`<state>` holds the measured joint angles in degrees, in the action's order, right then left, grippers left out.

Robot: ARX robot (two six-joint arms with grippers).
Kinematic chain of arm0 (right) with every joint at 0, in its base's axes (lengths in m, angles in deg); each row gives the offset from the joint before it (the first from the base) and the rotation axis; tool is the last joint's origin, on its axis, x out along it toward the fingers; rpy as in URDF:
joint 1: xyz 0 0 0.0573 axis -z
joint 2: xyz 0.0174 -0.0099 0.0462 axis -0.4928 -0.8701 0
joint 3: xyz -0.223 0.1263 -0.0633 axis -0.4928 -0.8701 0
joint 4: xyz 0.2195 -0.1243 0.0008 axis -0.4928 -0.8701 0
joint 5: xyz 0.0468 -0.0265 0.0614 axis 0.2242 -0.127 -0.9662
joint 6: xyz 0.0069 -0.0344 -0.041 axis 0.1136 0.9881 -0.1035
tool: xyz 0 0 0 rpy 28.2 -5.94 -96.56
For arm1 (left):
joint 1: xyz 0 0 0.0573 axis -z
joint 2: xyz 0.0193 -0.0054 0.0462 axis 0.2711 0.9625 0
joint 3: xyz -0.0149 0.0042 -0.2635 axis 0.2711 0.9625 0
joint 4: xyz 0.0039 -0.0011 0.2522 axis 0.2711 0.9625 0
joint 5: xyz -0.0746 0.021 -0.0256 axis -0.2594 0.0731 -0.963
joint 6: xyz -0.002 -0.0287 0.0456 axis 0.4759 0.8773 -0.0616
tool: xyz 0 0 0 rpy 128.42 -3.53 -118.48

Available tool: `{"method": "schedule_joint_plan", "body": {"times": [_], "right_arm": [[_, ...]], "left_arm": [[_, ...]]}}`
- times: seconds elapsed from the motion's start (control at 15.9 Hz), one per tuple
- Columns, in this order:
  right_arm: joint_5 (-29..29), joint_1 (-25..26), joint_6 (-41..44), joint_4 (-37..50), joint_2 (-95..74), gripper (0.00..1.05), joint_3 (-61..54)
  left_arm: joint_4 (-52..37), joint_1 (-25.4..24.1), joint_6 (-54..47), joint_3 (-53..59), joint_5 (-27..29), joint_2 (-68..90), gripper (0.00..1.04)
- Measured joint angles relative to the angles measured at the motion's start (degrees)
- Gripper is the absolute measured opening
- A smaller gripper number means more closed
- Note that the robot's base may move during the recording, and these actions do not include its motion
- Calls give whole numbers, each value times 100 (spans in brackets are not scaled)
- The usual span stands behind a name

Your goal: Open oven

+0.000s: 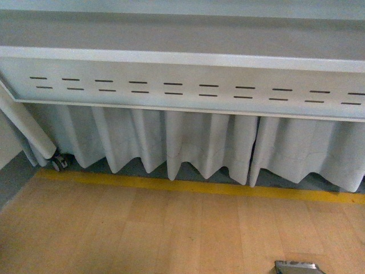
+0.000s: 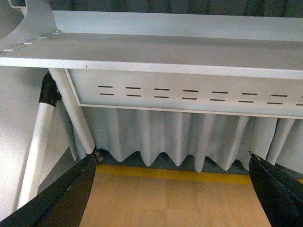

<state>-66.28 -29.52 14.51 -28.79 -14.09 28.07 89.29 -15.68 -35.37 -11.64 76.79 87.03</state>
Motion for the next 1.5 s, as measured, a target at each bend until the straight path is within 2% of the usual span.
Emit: {"method": "schedule_joint_plan", "body": {"times": [1.5], "right_arm": [[0, 0, 7, 11, 0, 98, 0]], "left_arm": [[-4, 0, -13, 0, 0, 0, 98]]}}
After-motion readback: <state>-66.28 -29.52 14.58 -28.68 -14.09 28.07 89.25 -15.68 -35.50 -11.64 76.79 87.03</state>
